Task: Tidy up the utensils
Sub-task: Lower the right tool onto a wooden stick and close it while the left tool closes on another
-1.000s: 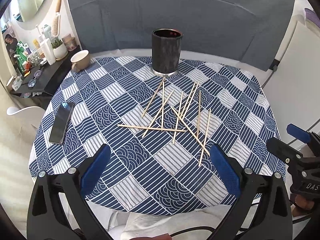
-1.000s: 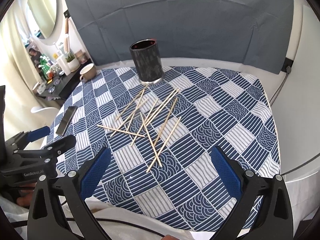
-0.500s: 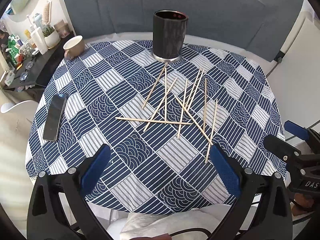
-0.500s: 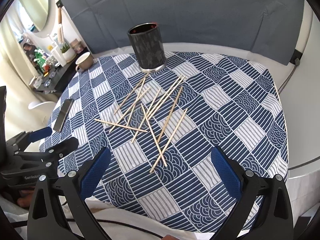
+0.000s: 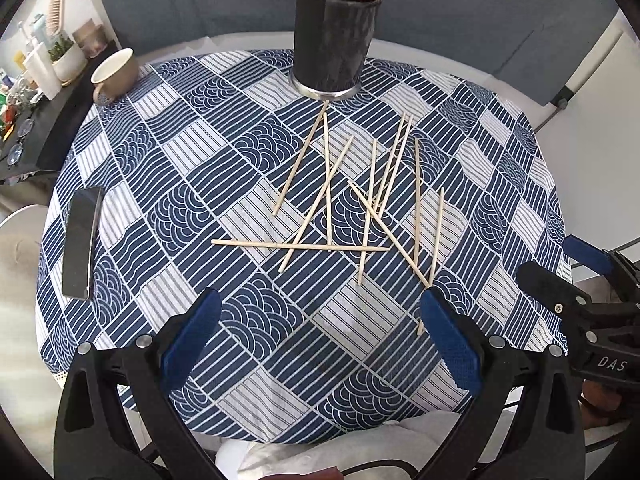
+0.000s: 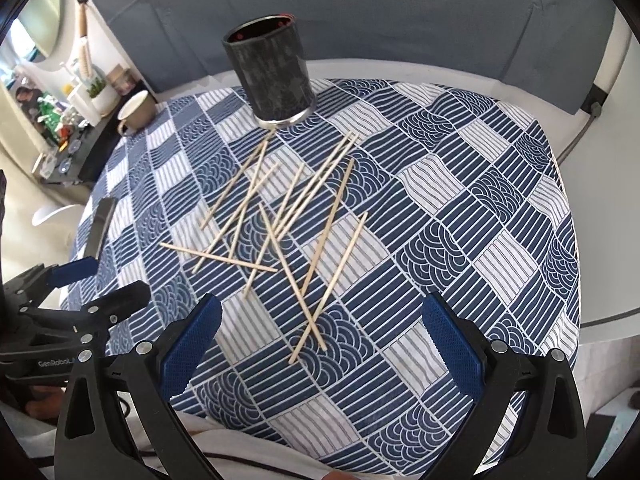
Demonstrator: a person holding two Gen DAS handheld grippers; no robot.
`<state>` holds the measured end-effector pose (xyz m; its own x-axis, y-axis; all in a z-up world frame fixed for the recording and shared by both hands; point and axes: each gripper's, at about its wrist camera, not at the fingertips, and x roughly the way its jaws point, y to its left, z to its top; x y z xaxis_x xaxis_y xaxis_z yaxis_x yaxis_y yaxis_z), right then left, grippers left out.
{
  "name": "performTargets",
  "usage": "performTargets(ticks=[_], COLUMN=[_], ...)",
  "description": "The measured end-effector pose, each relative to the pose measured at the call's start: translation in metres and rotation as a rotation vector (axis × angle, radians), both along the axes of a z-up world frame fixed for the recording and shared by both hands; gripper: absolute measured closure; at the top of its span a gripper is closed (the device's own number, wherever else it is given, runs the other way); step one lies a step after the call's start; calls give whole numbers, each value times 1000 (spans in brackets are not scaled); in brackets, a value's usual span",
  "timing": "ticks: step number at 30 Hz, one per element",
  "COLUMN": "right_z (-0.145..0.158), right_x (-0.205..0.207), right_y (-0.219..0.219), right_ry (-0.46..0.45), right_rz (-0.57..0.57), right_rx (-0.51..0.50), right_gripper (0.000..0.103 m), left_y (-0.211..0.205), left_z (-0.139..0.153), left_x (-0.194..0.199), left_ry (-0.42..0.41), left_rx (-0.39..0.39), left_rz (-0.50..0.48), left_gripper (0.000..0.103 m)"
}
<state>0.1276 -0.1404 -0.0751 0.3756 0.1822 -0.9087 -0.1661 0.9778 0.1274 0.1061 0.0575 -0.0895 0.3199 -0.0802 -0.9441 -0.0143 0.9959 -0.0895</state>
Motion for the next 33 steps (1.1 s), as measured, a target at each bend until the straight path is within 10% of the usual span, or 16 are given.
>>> performTargets(ticks=[19, 33], right_z=[-85, -134], right_x=[69, 92], right_y=[-9, -10], right_ry=[174, 271], right_rz=[-139, -174], right_rx=[-68, -111], right_gripper=[8, 8], left_y=[16, 38], left_z=[-56, -93], left_x=[75, 126], left_ry=[132, 119], left_rx=[-14, 118], left_rz=[-41, -47], left_gripper=[6, 6])
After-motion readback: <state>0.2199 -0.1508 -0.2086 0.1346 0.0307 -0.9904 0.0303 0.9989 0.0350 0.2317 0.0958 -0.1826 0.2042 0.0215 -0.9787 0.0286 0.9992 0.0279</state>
